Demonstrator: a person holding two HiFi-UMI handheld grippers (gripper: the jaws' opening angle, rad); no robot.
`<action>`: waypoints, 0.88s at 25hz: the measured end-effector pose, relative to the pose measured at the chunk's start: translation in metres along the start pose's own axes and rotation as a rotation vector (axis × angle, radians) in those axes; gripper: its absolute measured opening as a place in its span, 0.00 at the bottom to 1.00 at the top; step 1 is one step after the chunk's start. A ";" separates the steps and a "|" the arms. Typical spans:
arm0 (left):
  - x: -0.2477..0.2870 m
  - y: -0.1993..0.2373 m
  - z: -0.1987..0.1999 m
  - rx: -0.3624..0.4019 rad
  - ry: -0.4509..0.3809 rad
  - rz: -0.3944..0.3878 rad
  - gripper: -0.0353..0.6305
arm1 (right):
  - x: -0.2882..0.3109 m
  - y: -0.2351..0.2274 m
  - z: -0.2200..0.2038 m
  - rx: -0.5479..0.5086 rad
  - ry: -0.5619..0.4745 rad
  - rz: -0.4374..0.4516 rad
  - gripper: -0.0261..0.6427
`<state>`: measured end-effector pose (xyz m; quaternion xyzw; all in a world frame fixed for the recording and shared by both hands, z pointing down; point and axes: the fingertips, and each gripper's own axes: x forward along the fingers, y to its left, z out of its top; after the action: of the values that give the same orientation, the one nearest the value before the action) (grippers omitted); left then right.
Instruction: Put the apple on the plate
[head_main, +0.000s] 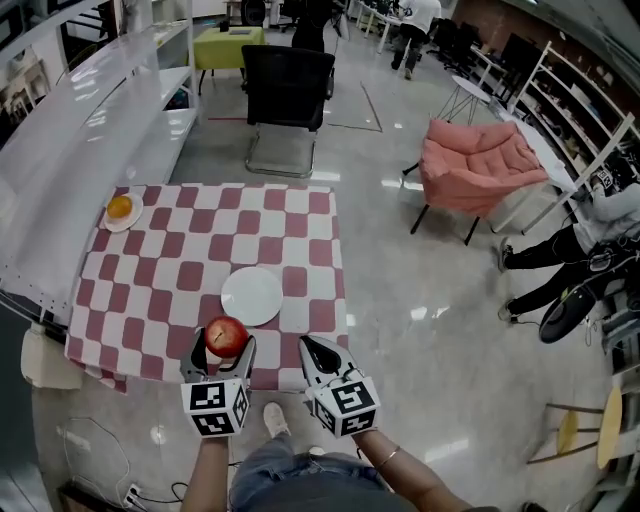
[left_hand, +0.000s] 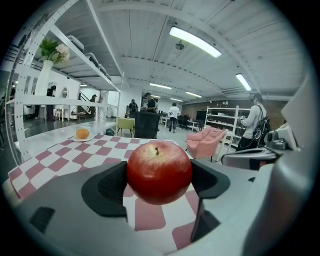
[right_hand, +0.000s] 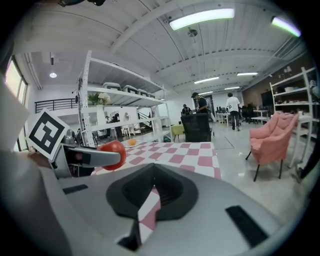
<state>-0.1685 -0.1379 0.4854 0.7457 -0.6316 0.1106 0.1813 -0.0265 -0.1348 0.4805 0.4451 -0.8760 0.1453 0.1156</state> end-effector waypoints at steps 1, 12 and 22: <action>0.005 0.001 0.002 0.002 0.001 -0.007 0.66 | 0.003 -0.002 0.001 0.003 -0.001 -0.008 0.06; 0.054 0.011 0.011 0.038 0.022 -0.070 0.66 | 0.037 -0.015 0.010 0.016 -0.003 -0.071 0.06; 0.097 0.013 0.000 0.060 0.064 -0.104 0.66 | 0.062 -0.025 0.005 0.019 0.028 -0.102 0.06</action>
<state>-0.1646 -0.2269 0.5248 0.7786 -0.5823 0.1438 0.1845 -0.0424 -0.1968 0.5000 0.4880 -0.8491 0.1539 0.1308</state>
